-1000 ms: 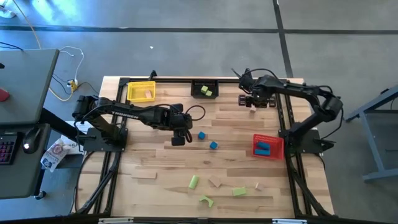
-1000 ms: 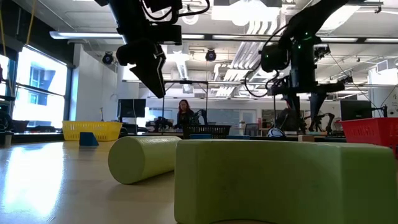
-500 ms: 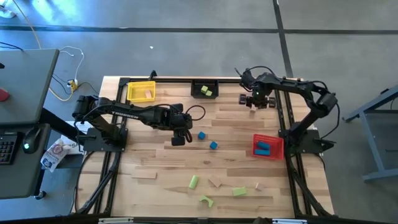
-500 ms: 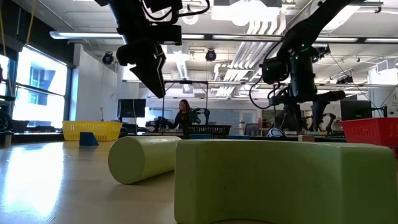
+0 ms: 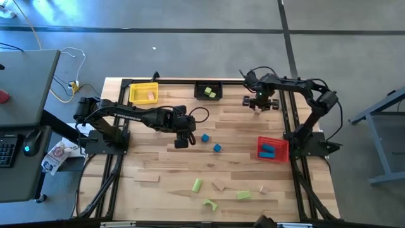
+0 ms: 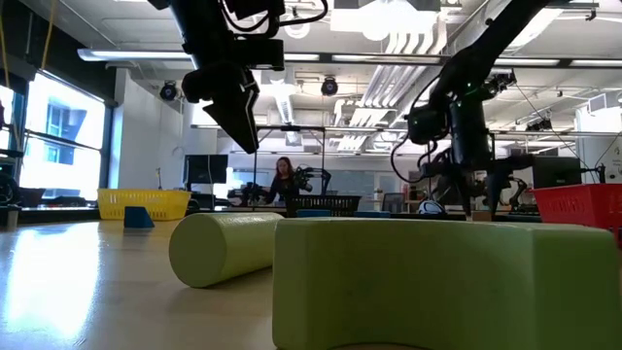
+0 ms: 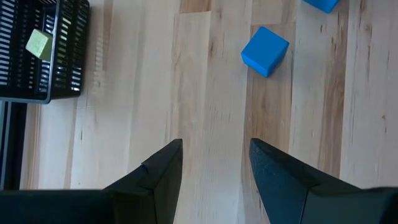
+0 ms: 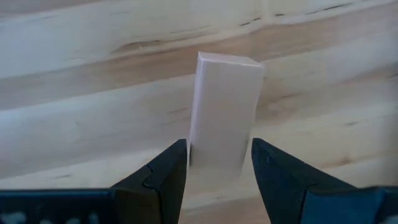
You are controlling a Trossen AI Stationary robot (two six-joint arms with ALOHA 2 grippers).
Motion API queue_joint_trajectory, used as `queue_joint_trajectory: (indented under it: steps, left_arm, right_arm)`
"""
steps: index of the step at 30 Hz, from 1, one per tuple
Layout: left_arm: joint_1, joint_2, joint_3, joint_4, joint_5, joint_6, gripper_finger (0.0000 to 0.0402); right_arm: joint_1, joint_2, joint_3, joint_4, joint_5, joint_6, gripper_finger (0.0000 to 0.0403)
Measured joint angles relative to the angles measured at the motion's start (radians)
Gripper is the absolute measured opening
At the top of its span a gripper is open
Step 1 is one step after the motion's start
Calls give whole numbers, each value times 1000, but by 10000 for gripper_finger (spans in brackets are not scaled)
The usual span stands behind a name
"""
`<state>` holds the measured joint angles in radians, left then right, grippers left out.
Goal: Sort & place blocks by color
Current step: Put the brown block into the yellow basket
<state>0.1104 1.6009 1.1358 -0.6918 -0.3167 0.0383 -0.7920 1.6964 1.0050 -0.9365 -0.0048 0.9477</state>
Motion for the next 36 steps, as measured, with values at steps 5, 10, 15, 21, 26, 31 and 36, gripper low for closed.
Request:
queue_joint_trajectory:
  steps: [5, 10, 15, 21, 26, 31, 36]
  left_arm:
    - [0, 0, 0, 0, 0, 0, 172]
    - [0, 0, 0, 0, 0, 0, 172]
    - [0, 0, 0, 0, 0, 0, 172]
    - [0, 0, 0, 1, 0, 0, 172]
    - [0, 0, 0, 1, 0, 0, 172]
    - [0, 0, 0, 0, 0, 0, 172]
    - [0, 0, 0, 2, -26, -1, 175]
  right_arm:
    - [-7, 35, 0, 38, 1, -54, 149]
    - [0, 37, 2, 40, 0, -120, 100]
    - [29, 37, 2, 38, 2, -194, 100]
    - [117, 31, 2, 48, -30, -264, 100]
    - [199, -5, 2, 58, -34, -280, 100]
    - [276, -64, 2, 72, -31, -294, 100]
    - [355, -126, 2, 91, -31, -311, 100]
